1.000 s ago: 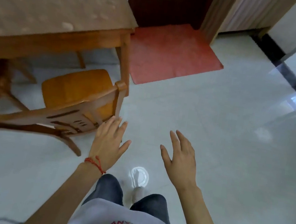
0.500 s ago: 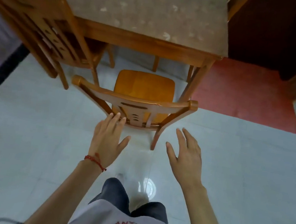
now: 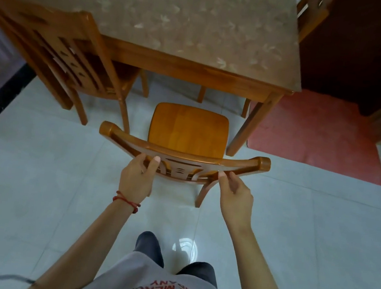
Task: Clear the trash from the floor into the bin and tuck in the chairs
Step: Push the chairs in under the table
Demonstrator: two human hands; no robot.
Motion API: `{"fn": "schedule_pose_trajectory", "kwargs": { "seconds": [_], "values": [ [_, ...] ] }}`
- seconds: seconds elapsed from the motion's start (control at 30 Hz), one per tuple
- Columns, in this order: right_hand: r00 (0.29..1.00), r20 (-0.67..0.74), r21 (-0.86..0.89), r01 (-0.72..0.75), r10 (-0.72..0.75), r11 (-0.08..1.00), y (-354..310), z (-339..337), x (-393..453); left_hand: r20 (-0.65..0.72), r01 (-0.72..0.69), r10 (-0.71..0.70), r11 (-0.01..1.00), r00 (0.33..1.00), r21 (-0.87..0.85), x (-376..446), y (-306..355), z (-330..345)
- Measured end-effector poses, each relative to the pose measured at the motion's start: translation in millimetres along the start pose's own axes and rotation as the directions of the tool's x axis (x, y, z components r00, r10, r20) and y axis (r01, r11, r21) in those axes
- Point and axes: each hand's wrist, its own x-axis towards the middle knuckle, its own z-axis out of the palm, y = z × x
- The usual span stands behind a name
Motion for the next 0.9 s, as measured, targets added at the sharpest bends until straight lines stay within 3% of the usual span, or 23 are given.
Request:
{"fn": "schedule_pose_trajectory", "kwargs": {
  "seconds": [0.13,0.3,0.9],
  "values": [
    [0.992,0.014,0.057,-0.127,0.127,0.990,-7.8,14.9,20.1,-0.008,0.122,-0.123,0.991,0.992,-0.062,22.4,2.0,1.4],
    [0.984,-0.037,0.053,-0.172,0.174,0.984,-12.3,25.9,35.2,-0.081,0.164,-0.173,0.980,0.982,-0.111,36.8,4.0,6.3],
    [0.983,-0.116,0.093,-0.130,0.141,0.987,-20.7,49.4,67.2,-0.158,0.055,-0.074,0.991,0.985,-0.125,80.7,5.4,10.1]
  ]
}}
